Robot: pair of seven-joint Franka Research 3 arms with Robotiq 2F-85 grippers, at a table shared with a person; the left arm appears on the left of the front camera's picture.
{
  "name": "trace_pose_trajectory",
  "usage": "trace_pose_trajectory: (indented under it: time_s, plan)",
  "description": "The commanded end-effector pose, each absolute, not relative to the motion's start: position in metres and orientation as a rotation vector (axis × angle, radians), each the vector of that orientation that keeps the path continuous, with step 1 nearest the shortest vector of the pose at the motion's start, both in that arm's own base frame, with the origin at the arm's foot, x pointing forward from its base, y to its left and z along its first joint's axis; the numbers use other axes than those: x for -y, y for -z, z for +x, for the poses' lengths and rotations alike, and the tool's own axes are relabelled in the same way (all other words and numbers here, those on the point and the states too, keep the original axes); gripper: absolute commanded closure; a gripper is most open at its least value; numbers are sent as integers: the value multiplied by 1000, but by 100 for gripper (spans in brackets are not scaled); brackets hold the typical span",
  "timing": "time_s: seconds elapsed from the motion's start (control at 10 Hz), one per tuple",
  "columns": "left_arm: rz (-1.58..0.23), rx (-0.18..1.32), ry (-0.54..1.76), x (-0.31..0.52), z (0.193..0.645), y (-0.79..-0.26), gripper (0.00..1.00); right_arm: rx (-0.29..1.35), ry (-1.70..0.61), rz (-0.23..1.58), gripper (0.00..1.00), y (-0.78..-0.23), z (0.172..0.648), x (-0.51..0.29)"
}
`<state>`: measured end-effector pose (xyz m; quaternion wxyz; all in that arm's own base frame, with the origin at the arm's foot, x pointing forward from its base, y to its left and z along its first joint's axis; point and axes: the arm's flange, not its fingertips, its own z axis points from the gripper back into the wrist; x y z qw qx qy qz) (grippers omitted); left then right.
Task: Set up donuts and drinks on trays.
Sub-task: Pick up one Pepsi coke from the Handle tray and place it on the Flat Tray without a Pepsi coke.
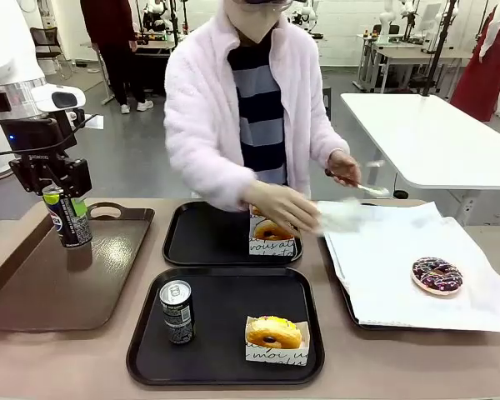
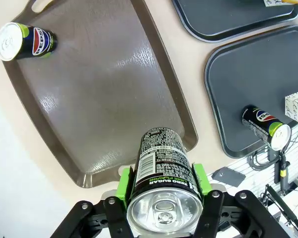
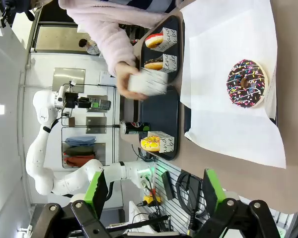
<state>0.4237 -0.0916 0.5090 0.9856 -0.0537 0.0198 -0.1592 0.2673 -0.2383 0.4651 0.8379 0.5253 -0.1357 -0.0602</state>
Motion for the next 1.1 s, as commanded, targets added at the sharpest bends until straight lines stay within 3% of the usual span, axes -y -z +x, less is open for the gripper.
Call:
trace_pose_trajectory:
  time_s: [0.0,0.3,0.6,1.0]
  plan:
    - [-110,-36,323,91,423,-511,42,304,113,1129,0,-465,268,239]
    - [-108,-40,320,92,424,-509,42,304,113,1129,0,-465,268,239]
    - [-42,-56,374,160,468,-515,42,304,113,1129,0,-465,268,239]
    - [-57,3,378,209,493,-506,42,304,113,1129,0,-465,268,239]
